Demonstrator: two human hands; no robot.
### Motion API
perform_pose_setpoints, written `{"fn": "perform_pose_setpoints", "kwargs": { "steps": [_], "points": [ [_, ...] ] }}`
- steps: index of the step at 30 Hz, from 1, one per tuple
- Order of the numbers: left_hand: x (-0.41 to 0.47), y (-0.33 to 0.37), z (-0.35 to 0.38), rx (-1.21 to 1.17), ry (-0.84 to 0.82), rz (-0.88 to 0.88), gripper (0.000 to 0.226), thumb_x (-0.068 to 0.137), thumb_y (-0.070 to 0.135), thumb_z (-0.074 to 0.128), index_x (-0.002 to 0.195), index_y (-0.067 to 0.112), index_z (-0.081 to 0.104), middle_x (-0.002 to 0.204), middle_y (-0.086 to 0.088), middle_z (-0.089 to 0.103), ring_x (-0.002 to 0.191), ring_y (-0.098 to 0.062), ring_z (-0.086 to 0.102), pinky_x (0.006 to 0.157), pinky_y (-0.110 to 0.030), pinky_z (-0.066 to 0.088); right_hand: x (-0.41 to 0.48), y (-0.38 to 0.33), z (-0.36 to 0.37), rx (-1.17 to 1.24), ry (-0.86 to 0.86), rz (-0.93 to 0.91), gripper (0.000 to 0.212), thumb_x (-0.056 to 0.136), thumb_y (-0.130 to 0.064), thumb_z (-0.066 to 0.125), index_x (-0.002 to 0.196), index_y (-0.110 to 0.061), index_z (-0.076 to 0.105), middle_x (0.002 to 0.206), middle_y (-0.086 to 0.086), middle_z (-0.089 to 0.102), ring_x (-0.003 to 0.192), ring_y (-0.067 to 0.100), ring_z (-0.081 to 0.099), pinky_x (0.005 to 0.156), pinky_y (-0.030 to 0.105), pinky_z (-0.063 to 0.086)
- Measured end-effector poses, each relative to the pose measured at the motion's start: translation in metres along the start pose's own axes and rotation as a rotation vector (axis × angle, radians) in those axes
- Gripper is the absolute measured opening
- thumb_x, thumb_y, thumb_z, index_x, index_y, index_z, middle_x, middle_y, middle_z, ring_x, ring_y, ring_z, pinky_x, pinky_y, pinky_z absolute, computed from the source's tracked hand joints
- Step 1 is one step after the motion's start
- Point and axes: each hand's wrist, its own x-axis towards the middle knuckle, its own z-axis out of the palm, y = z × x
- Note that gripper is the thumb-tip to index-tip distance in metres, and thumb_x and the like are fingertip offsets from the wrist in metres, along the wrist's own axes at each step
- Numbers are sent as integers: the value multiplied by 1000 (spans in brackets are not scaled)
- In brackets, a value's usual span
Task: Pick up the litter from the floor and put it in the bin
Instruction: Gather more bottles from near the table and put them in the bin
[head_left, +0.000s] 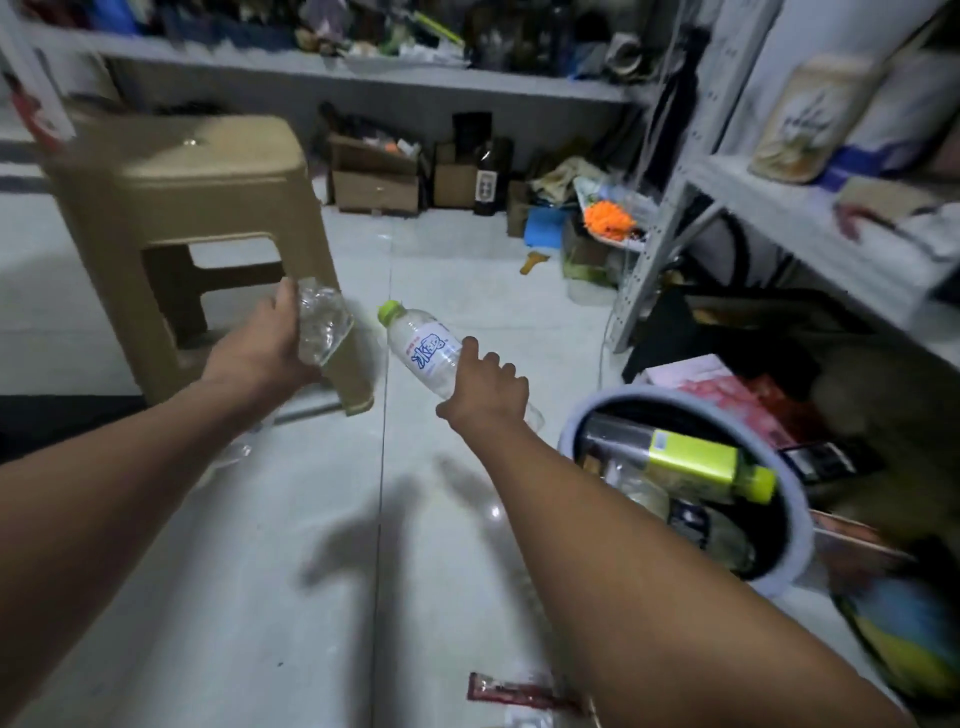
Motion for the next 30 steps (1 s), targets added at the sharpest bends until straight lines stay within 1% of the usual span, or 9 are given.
{"fn": "perform_pose_setpoints", "kwargs": {
  "steps": [3,7,10,13,15,18,22,26,30],
  "points": [
    [-2,49,-12,-25,-5,57,90,72,13,76,143,10,20,128,-24,45,111,-44,51,88,-52,47,-13,38,-43,-10,39,69,76,80,-33,72,139,-17,27,126,9,49,116,27,50,87,35,38],
    [-8,106,-16,-54,2,157,79,73,9,73,137,10,25,123,-23,46,108,-45,53,88,-55,47,-36,92,-78,-39,73,166,74,78,-33,73,136,-17,29,127,9,50,118,29,50,89,36,39],
    [-13,142,-10,-28,13,203,81,76,13,73,139,12,22,125,-21,45,106,-45,54,82,-48,47,-54,133,-87,-41,76,244,76,80,-35,71,140,-18,27,132,10,48,123,30,47,94,39,39],
    [-20,172,3,-17,9,250,83,75,14,75,139,12,21,126,-20,45,103,-45,55,75,-43,42,-72,171,-81,-10,58,317,76,82,-40,68,141,-19,26,135,11,47,126,33,44,97,42,39],
    [-22,183,13,-29,-4,277,81,74,13,75,137,12,24,125,-20,45,102,-44,55,76,-43,43,-80,190,-72,14,51,341,73,84,-42,66,141,-18,27,136,13,47,125,35,45,98,44,39],
    [-25,191,29,-24,-31,291,80,74,13,74,137,12,24,124,-18,45,102,-44,54,75,-43,42,-90,212,-57,-12,40,373,76,85,-44,66,144,-19,25,140,13,44,127,35,43,98,45,38],
    [-26,197,54,10,-65,306,86,75,14,75,140,12,21,125,-19,45,101,-44,55,77,-44,44,-93,230,-46,13,64,390,81,85,-38,68,148,-21,20,146,12,36,133,36,34,104,49,34],
    [-28,202,79,32,-105,330,89,76,16,75,144,13,17,128,-19,43,104,-44,54,76,-43,43,-90,233,-34,62,109,389,83,85,-39,69,149,-23,17,149,13,24,135,37,29,106,52,30],
    [-27,204,98,61,-136,375,90,77,18,73,145,14,15,131,-16,42,106,-42,54,76,-42,44,-87,228,-14,-20,51,327,82,87,-45,64,149,-23,17,150,15,21,134,37,28,105,49,29]
  ]
}}
